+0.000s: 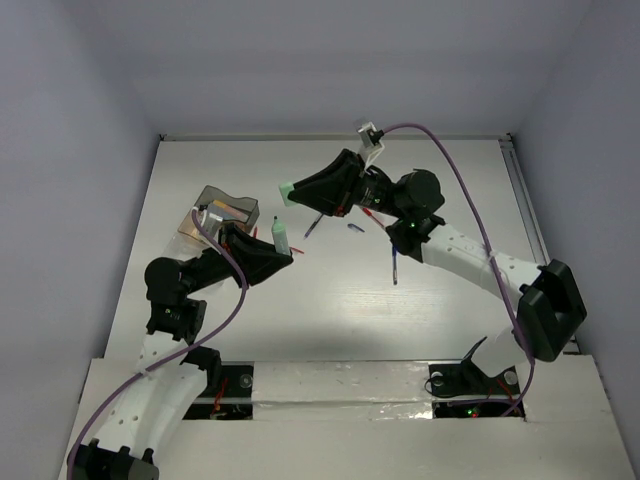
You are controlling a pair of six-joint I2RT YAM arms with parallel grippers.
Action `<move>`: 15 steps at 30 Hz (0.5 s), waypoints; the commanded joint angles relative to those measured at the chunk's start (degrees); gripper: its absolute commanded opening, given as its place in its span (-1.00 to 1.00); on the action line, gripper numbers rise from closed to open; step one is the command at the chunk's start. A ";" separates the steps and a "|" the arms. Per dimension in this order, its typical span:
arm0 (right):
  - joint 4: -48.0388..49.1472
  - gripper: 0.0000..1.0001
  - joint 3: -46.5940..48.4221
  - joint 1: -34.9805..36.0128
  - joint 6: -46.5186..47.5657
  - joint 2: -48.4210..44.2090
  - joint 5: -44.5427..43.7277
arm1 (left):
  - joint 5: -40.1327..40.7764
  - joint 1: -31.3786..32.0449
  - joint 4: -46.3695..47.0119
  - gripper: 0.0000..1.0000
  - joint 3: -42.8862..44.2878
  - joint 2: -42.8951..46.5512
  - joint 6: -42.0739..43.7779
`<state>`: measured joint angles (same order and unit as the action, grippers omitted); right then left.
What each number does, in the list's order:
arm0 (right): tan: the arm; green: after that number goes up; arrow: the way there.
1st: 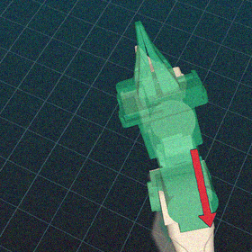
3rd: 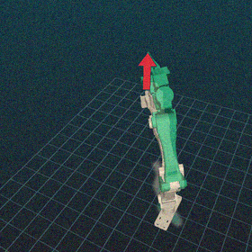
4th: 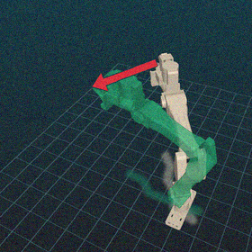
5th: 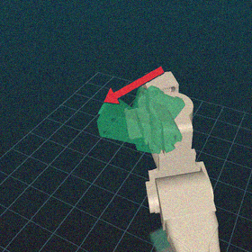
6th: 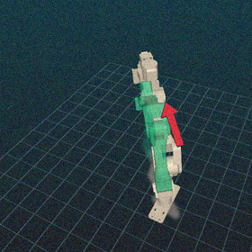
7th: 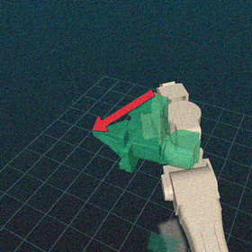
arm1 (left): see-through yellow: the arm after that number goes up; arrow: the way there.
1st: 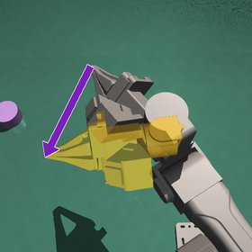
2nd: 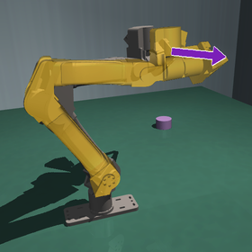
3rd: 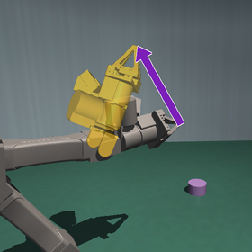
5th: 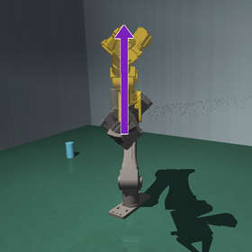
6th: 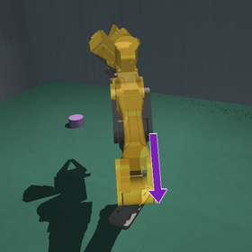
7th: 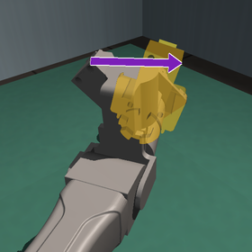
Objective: Sort the stationery into containers
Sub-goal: Close the pen cap on the pen.
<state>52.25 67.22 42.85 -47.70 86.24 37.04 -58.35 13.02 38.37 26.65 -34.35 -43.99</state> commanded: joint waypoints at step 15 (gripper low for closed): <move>7.34 -1.00 6.17 4.08 -1.69 4.99 4.36 | -0.36 -0.18 3.73 -1.00 0.77 0.68 0.39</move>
<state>54.96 71.35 46.54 -49.34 91.79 40.53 -58.28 13.02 38.37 26.65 -34.37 -43.99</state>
